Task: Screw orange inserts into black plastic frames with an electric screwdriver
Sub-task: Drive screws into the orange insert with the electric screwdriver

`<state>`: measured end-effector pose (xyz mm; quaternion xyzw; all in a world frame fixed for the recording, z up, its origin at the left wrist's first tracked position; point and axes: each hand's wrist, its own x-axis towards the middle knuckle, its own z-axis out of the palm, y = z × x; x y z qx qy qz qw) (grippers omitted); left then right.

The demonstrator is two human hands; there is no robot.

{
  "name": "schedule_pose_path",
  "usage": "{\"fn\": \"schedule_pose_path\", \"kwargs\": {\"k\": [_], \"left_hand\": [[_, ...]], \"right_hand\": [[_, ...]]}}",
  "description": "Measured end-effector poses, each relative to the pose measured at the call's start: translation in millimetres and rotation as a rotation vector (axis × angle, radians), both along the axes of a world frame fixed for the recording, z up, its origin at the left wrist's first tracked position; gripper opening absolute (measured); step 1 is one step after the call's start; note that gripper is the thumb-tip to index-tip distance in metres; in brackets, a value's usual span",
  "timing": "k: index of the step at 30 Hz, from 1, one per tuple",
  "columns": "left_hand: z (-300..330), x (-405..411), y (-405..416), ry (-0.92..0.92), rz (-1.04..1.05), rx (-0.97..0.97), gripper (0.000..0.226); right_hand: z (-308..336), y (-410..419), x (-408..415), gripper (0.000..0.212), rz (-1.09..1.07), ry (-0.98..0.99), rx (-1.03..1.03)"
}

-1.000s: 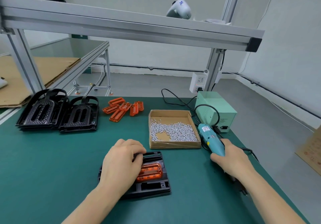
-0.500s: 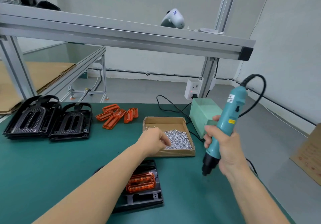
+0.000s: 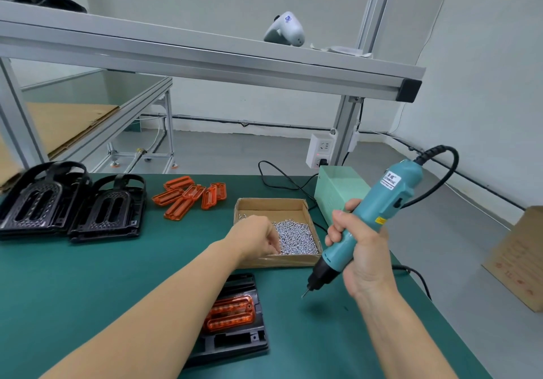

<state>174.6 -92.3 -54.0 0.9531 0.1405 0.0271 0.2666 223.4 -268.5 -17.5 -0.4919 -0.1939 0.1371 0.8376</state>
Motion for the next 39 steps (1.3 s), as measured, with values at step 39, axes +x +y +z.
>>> {"fn": "schedule_pose_path", "kwargs": {"k": [39], "left_hand": [[12, -140, -34, -0.642, 0.444, -1.611, 0.014]], "right_hand": [[46, 21, -76, 0.021, 0.070, -0.035, 0.373]]}}
